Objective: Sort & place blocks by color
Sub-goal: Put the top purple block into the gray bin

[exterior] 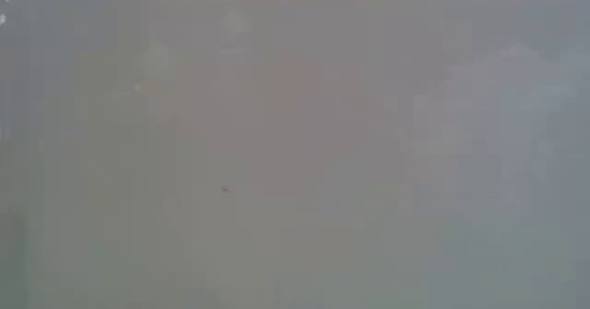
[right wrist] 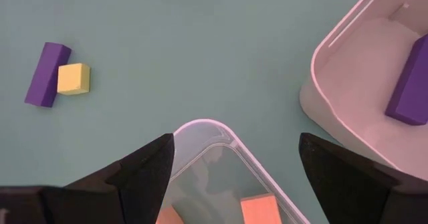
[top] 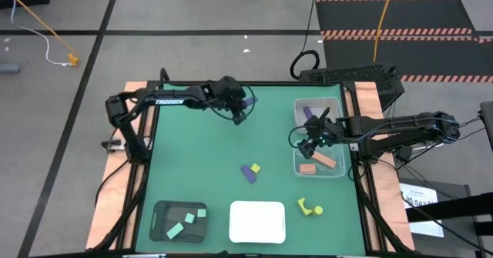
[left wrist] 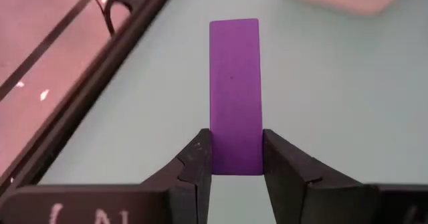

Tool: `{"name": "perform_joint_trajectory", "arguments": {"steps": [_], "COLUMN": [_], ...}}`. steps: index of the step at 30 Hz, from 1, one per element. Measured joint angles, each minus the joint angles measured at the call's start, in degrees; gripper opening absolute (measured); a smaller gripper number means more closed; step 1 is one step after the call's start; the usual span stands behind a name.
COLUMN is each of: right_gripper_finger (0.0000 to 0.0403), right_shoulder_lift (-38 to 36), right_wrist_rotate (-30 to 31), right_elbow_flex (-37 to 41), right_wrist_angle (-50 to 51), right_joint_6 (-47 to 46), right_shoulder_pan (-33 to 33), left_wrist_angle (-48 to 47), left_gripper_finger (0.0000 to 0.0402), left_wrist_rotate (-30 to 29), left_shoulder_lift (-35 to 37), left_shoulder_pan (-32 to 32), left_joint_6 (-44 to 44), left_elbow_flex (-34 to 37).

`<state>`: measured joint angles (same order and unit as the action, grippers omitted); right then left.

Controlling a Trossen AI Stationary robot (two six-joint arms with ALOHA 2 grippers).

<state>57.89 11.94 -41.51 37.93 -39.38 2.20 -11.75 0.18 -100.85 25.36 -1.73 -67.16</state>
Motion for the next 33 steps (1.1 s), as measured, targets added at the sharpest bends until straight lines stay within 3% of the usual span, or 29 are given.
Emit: {"name": "perform_joint_trajectory", "arguments": {"steps": [6,15,29,33], "right_gripper_finger": [0.0313,0.0313,0.0313,0.0313], "right_shoulder_lift": [0.0,0.0,0.0,0.0], "right_wrist_rotate": [0.1,1.8,1.3,1.5], "right_elbow_flex": [0.0,0.0,0.0,0.0], "right_wrist_angle": [0.0,-4.1,-18.5,-23.4], "right_joint_6": [0.0,-0.3,1.1,1.1], "right_shoulder_pan": [0.0,0.0,0.0,0.0], "left_wrist_angle": [6.7,26.1,32.9,32.9], "left_gripper_finger": [0.0103,0.0103,0.0103,0.0103], "left_wrist_rotate": [-0.1,-0.7,-24.3,-26.9], "left_shoulder_lift": [6.0,8.0,8.0,8.0], "left_shoulder_pan": [-3.2,-9.3,-17.7,-17.9], "left_joint_6": [6.5,10.0,6.3,6.7], "left_elbow_flex": [0.0,0.0,0.0,0.0]}}
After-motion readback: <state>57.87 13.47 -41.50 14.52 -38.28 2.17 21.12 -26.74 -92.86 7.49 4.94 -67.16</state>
